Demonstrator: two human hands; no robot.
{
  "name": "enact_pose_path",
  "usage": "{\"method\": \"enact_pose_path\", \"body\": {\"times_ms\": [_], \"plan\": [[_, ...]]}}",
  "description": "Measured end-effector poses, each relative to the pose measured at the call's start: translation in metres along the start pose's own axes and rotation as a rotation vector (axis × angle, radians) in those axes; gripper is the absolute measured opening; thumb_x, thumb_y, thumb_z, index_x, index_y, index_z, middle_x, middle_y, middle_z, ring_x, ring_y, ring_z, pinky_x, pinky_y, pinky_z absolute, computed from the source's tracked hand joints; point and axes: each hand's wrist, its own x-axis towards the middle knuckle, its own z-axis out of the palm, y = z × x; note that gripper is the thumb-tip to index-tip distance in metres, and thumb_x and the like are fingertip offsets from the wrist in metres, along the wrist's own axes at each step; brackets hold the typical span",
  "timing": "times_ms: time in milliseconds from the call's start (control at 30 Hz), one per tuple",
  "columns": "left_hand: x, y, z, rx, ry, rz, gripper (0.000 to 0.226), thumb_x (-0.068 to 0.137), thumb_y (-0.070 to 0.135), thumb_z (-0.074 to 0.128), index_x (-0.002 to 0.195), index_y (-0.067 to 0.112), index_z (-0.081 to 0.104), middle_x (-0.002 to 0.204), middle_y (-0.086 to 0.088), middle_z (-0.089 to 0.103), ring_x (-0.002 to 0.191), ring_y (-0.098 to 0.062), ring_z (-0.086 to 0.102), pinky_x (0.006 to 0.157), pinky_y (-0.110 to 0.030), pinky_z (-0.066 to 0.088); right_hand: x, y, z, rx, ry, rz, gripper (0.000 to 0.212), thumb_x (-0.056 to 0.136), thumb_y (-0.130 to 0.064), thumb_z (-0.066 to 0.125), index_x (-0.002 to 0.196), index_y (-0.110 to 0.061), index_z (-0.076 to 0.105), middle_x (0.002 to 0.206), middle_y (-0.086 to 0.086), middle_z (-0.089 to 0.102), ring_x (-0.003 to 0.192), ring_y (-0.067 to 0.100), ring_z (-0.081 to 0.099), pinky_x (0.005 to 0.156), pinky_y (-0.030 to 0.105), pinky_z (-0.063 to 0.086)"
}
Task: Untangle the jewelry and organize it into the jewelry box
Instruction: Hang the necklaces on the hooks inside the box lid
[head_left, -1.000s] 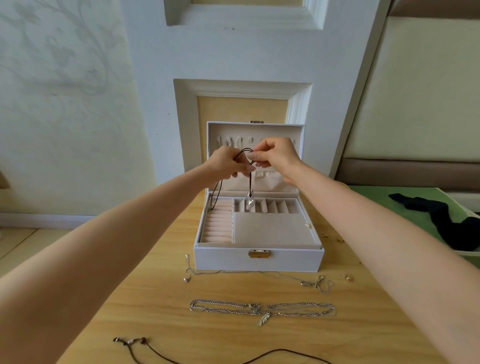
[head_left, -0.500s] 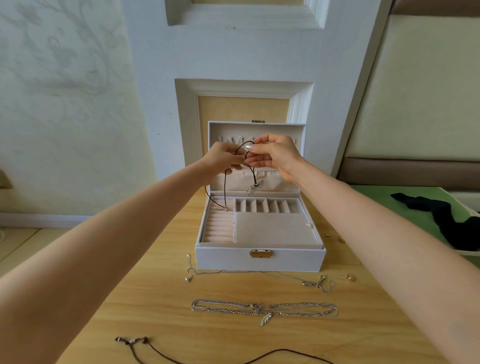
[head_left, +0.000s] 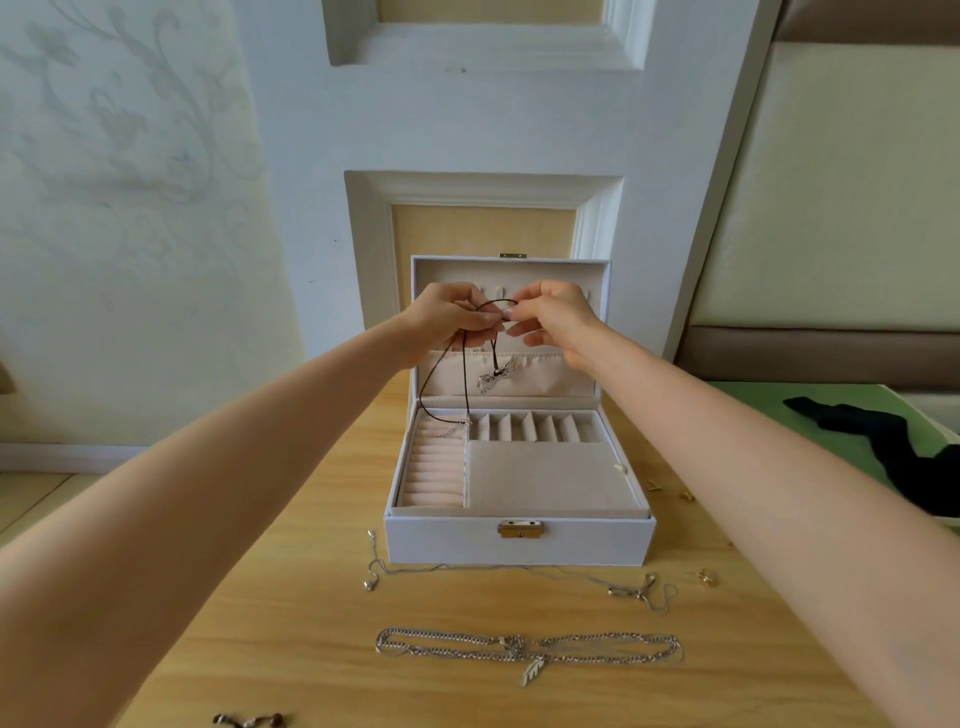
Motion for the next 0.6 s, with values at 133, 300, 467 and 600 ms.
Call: {"method": "enact_pose_path", "body": {"times_ms": [133,300,467,600], "plan": [[0.015,0.004,-0.008,0.053,-0.038,0.060,0.018,0.087,-0.007,0.056,0.079,0.009,0.058,0.079,-0.006,0.067,0.070,-0.009,0.066,0.065,-0.018,0.054,0.010,0.002,0.000,0.062,-0.085,-0.003,0.021,0.085,0.010,0.051,0.083,-0.010,0.054,0.074,0.009,0.062,0.049,0.012,0.063,0.045,0.020,0.047],[0.027,0.008,-0.010,0.047,-0.066,-0.011,0.019,0.093,0.007,0.046,0.087,0.002,0.064,0.085,-0.011,0.066,0.076,-0.018,0.064,0.070,-0.022,0.056,0.020,0.005,-0.006,0.175,-0.131,-0.012,0.026,0.083,0.010,0.037,0.076,-0.001,0.060,0.071,0.011,0.063,0.060,0.022,0.063,0.056,0.028,0.054],[0.038,0.004,-0.012,0.308,0.052,0.089,0.014,0.090,0.021,0.061,0.084,0.011,0.069,0.074,0.000,0.063,0.068,-0.008,0.053,0.064,-0.018,0.040,0.031,0.006,-0.006,0.224,-0.190,0.009,0.040,0.094,-0.021,0.036,0.075,0.002,0.063,0.079,0.016,0.068,0.066,0.025,0.064,0.063,0.031,0.054],[0.046,0.002,-0.011,0.360,0.069,0.162,0.013,0.086,0.013,0.065,0.095,0.004,0.069,0.076,-0.003,0.064,0.069,-0.010,0.053,0.066,-0.019,0.043,0.039,0.008,-0.003,0.220,-0.109,-0.007,0.042,0.096,-0.034,0.050,0.072,-0.001,0.060,0.070,0.013,0.066,0.061,0.024,0.064,0.060,0.031,0.056]]}}
